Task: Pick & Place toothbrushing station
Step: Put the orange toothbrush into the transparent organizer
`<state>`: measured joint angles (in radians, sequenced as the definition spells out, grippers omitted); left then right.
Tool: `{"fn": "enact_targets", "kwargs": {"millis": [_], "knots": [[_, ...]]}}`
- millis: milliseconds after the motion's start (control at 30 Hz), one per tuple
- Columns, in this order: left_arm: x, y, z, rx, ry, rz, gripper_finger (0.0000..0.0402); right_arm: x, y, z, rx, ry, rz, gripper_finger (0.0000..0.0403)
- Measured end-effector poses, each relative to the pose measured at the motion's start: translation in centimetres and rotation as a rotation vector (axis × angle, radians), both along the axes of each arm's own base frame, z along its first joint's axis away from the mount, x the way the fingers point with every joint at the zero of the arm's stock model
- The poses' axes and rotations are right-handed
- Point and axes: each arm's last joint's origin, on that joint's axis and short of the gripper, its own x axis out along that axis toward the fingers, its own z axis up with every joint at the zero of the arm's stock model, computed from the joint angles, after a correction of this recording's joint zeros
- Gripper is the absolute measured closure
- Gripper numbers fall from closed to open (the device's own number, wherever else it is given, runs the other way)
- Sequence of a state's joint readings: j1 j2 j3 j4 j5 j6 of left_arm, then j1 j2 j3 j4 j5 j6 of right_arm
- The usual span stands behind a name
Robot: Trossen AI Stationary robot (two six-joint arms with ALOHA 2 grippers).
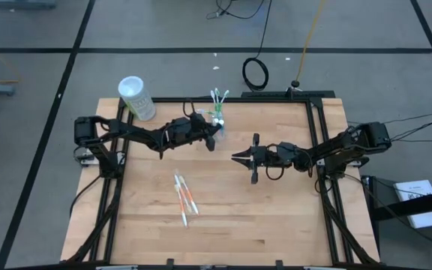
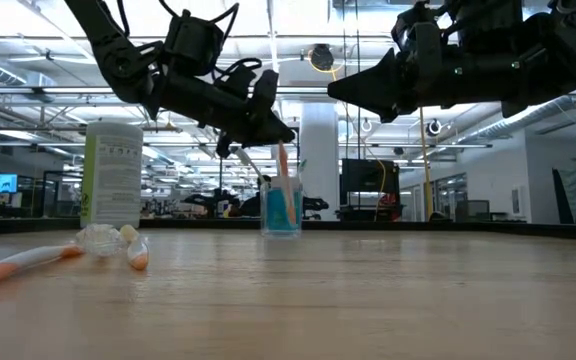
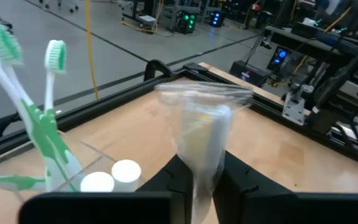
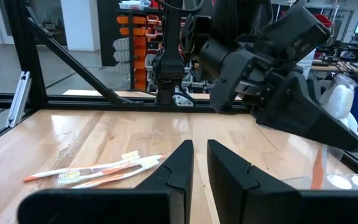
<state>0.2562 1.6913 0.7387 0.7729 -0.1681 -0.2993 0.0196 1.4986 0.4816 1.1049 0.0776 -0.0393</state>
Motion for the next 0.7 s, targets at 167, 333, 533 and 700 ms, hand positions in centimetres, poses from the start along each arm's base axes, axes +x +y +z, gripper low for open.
{"fn": "enact_targets", "kwargs": {"millis": [167, 333, 533, 700], "knots": [[-0.04, 0.04, -0.11, 0.005, 0.014, 0.015, 0.0342, 0.0, 0.0, 0.0, 0.0, 0.0, 0.0, 0.0362], [-0.04, 0.04, -0.13, 0.01, 0.02, 0.014, 0.0341, 0.0, 0.0, 0.0, -0.001, 0.0, 0.0, 0.0362], [-0.05, 0.02, -0.2, 0.026, 0.034, 0.01, 0.034, 0.0, 0.0, 0.0, 0.0, 0.0, 0.0, 0.0362], [-0.09, 0.07, -0.28, -0.005, 0.03, 0.018, 0.0338, 0.0, 0.0, -0.04, 0.0, 0.004, 0.0, 0.0362]]}}
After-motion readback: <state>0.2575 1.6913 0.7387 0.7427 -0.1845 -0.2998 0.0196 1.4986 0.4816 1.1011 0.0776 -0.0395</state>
